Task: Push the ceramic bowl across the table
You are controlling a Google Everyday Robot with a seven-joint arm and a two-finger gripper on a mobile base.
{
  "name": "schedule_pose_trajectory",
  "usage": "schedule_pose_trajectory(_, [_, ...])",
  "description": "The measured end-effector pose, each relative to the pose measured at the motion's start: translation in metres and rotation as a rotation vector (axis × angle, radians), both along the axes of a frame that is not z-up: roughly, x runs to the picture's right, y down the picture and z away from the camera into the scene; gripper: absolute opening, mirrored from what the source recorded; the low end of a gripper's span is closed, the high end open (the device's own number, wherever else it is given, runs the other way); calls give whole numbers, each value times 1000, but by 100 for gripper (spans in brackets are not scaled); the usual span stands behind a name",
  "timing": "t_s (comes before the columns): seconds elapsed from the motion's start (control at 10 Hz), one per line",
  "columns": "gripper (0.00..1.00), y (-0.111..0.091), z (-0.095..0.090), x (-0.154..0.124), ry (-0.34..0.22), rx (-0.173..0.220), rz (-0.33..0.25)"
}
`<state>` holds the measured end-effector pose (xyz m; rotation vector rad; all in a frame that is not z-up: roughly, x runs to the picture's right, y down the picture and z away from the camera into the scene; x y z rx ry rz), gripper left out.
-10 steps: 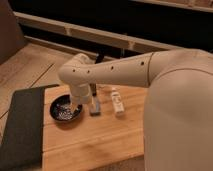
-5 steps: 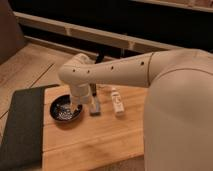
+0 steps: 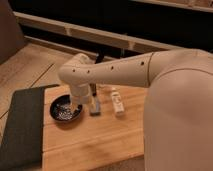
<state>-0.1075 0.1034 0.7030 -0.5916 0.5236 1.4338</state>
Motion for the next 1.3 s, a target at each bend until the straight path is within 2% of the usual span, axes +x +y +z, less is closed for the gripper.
schedule_pose_trajectory(0.5, [65, 0, 0, 0, 0, 0, 2])
schedule_pose_trajectory(0.6, [65, -2, 2, -1, 6, 0, 24])
schedule_pose_trajectory(0.7, [65, -7, 6, 0, 19, 7, 61])
schedule_pose_trajectory(0.9, [65, -31, 24, 10, 96, 46, 209])
schedule_pose_trajectory(1.0, [65, -57, 42, 27, 173, 105, 327])
schedule_pose_trajectory(1.1, [65, -66, 47, 38, 220, 124, 386])
schedule_pose_trajectory(1.3, [65, -66, 47, 37, 247, 119, 422])
